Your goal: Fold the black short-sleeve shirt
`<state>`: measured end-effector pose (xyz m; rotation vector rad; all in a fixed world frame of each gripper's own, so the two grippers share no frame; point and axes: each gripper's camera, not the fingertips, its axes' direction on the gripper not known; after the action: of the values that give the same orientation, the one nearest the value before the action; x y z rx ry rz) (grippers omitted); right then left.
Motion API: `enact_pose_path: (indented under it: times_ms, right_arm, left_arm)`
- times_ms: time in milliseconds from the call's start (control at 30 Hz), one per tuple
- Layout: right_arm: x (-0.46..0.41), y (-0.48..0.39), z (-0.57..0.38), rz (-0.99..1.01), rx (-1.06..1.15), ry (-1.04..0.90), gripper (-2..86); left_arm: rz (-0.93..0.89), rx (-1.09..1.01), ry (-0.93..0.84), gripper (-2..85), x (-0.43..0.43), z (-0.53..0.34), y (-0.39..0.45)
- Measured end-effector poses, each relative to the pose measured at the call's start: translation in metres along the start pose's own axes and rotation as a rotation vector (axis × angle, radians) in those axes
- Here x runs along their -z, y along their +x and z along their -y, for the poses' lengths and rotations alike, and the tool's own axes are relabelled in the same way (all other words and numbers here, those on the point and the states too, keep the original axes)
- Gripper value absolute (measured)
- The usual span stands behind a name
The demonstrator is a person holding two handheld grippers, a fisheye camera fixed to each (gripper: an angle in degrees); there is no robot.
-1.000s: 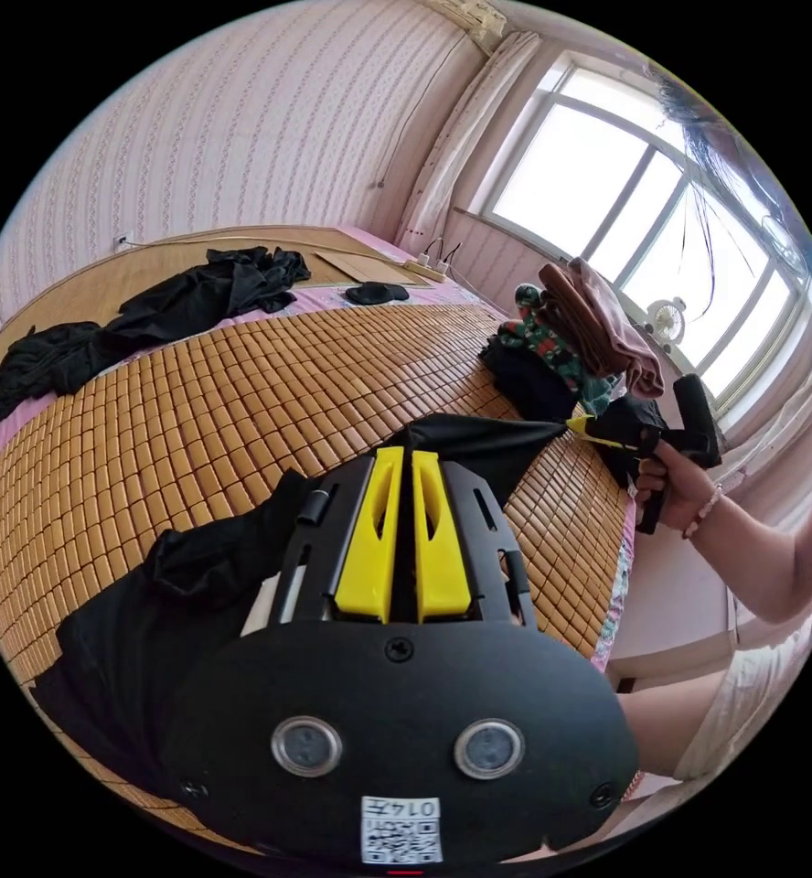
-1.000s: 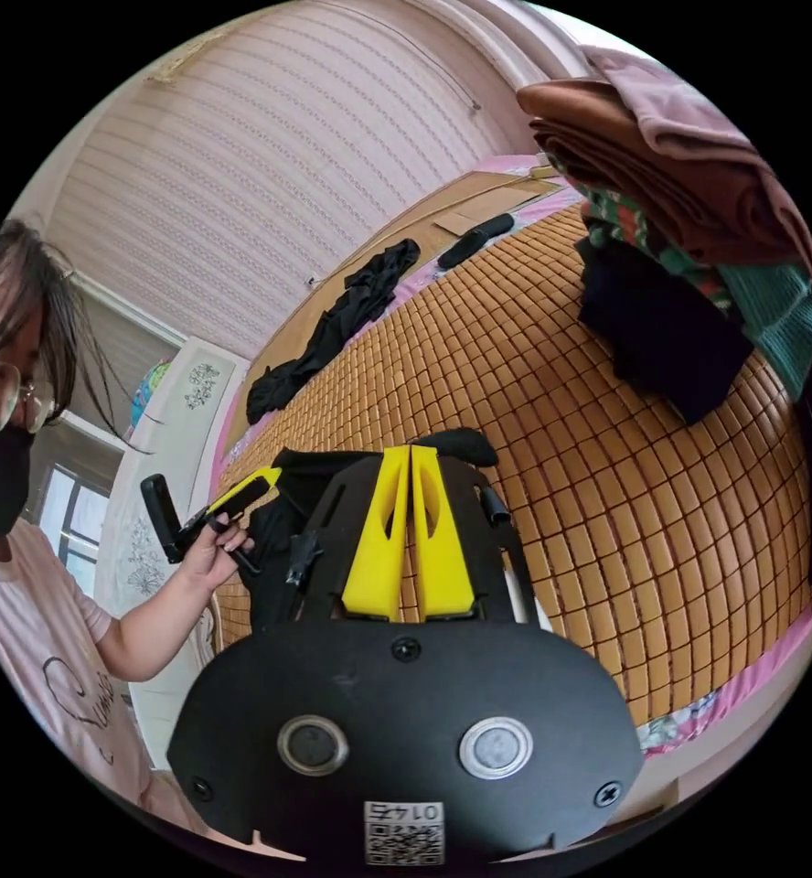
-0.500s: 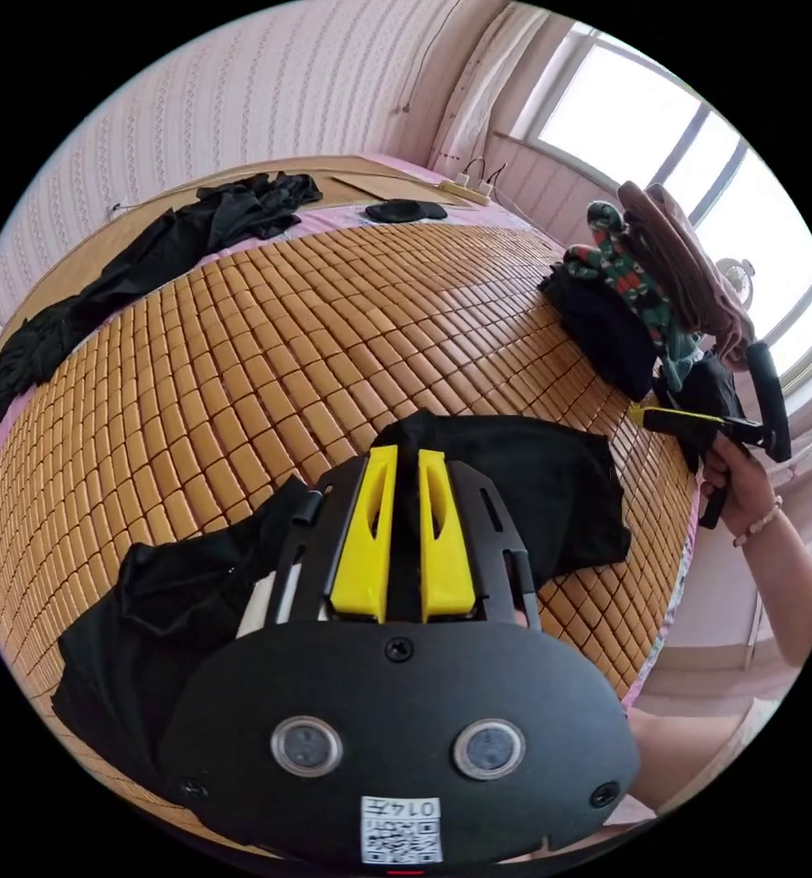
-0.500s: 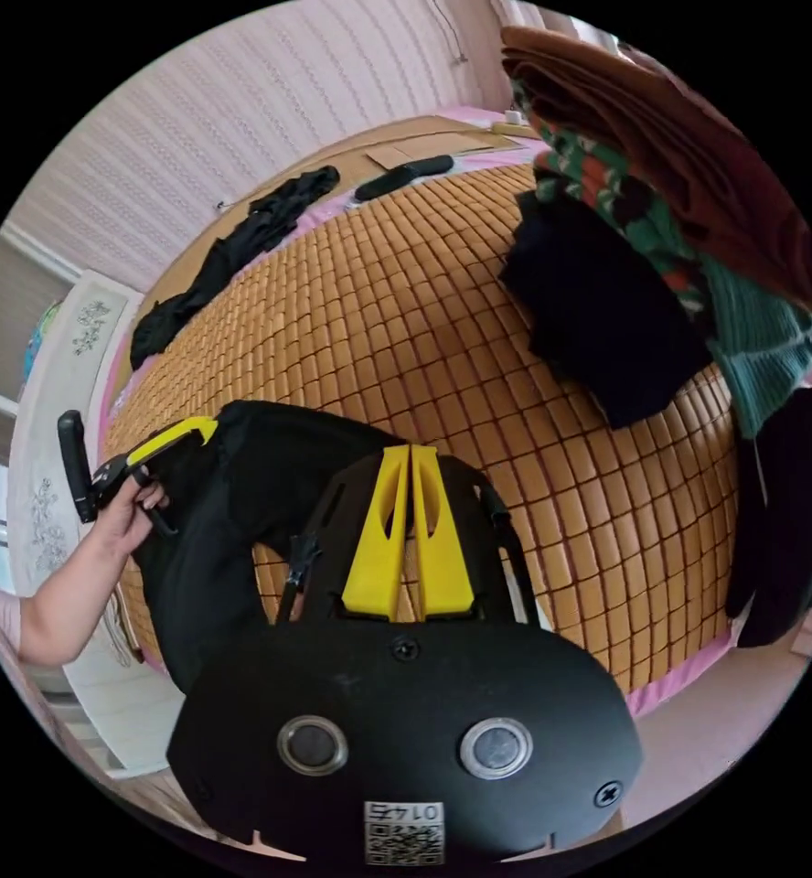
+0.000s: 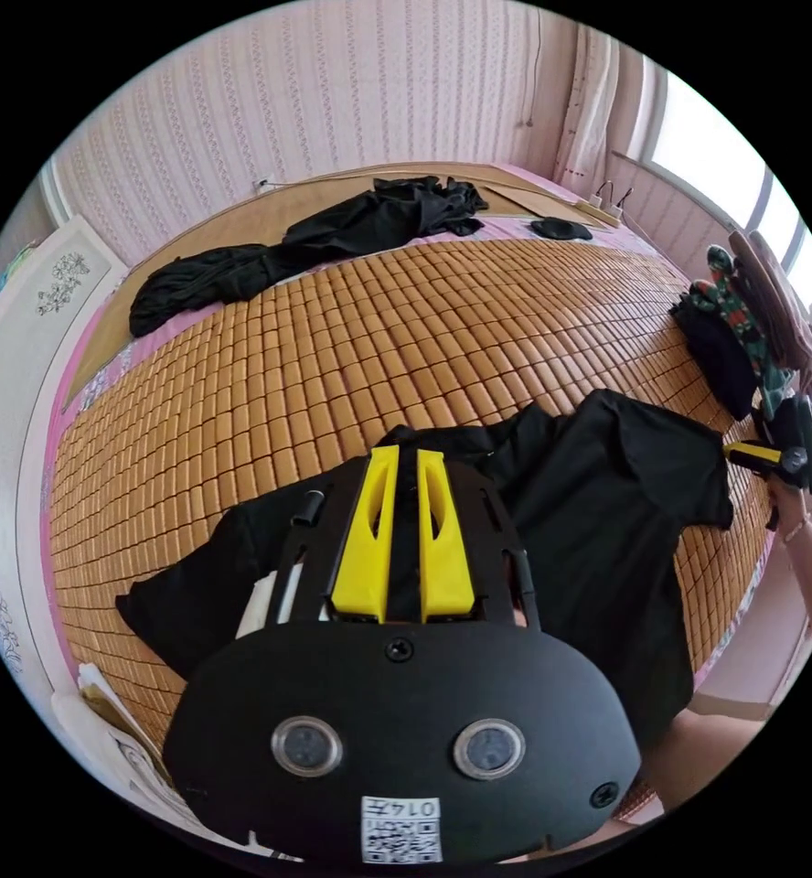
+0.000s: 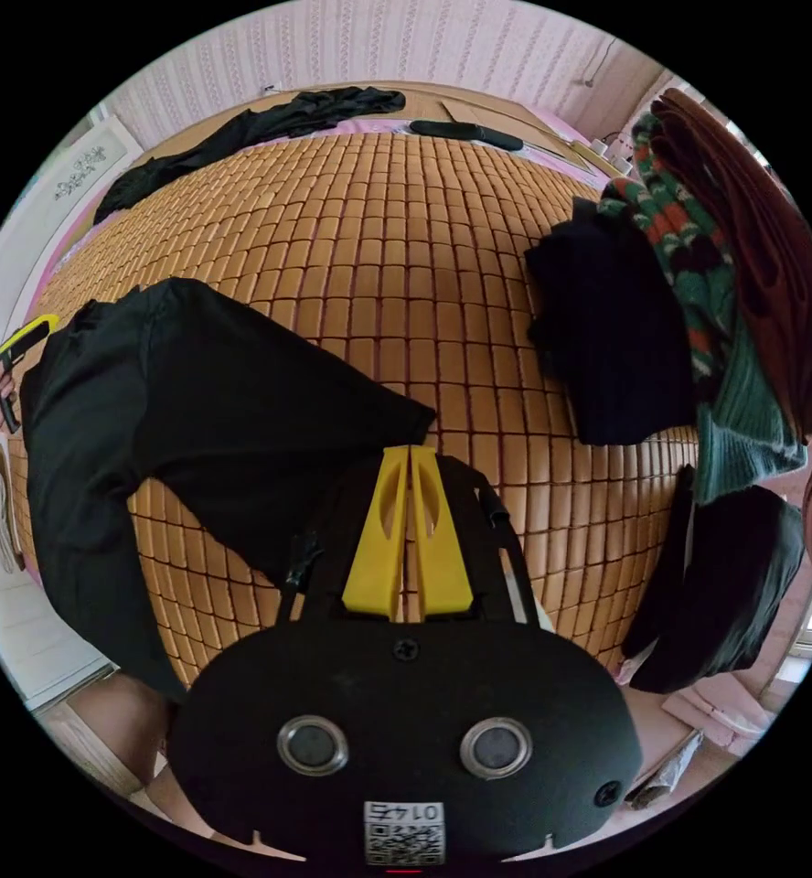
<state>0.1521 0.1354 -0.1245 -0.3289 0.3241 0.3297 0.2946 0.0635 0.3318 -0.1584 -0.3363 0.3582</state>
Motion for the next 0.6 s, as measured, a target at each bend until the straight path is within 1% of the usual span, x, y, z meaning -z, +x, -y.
enact_pose_path:
  times_ms: [67, 100, 133, 200, 267, 300, 333, 367, 467, 500, 533, 567, 600]
  right_arm:
    - [-0.001, -0.002, 0.010, -0.040, -0.007, -0.059, 0.1]
    - [0.002, -0.005, 0.014, -0.060, -0.002, -0.055, 0.3]
    - [0.010, -0.015, 0.024, -0.064, 0.014, -0.005, 0.7]
    - [0.019, -0.041, 0.047, 0.075, 0.088, 0.075, 1.8]
    - [0.019, -0.096, 0.086, 0.339, 0.226, 0.138, 5.4]
    - [0.018, -0.112, 0.096, 0.393, 0.263, 0.149, 5.8]
    - [0.012, -0.145, 0.116, 0.476, 0.333, 0.158, 6.5]
    - [0.002, -0.178, 0.135, 0.511, 0.391, 0.144, 7.0]
    - [-0.031, -0.242, 0.170, 0.482, 0.465, 0.076, 7.4]
    - [-0.039, -0.251, 0.174, 0.465, 0.471, 0.065, 7.3]
    - [-0.058, -0.269, 0.179, 0.423, 0.482, 0.013, 5.2]
    - [-0.059, -0.274, 0.180, 0.382, 0.464, 0.055, 3.5]
    - [-0.055, -0.276, 0.179, 0.388, 0.483, 0.093, 2.7]
  left_arm:
    - [0.000, 0.021, 0.004, 4.4, 0.006, -0.009, -0.017]
    - [-0.014, 0.046, -0.004, 4.6, 0.008, -0.015, -0.029]
    - [-0.028, 0.057, -0.015, 4.8, 0.009, -0.018, -0.039]
    - [-0.030, 0.055, -0.010, 5.2, 0.012, -0.020, -0.053]
    - [-0.035, 0.037, -0.001, 5.7, 0.013, -0.017, -0.063]
    - [-0.050, 0.028, -0.010, 6.1, 0.010, -0.014, -0.068]
    - [-0.079, 0.022, -0.014, 6.6, 0.007, -0.010, -0.073]
    - [-0.093, 0.020, -0.016, 6.8, 0.005, -0.008, -0.074]
    - [-0.129, 0.005, -0.043, 7.8, -0.007, -0.002, -0.079]
    - [-0.129, -0.004, -0.063, 7.8, -0.013, -0.002, -0.080]
    - [-0.126, -0.016, -0.103, 7.5, -0.021, -0.003, -0.082]
    - [-0.126, -0.026, -0.100, 6.8, -0.022, -0.005, -0.082]
    - [-0.135, -0.042, -0.065, 5.4, -0.017, -0.008, -0.086]
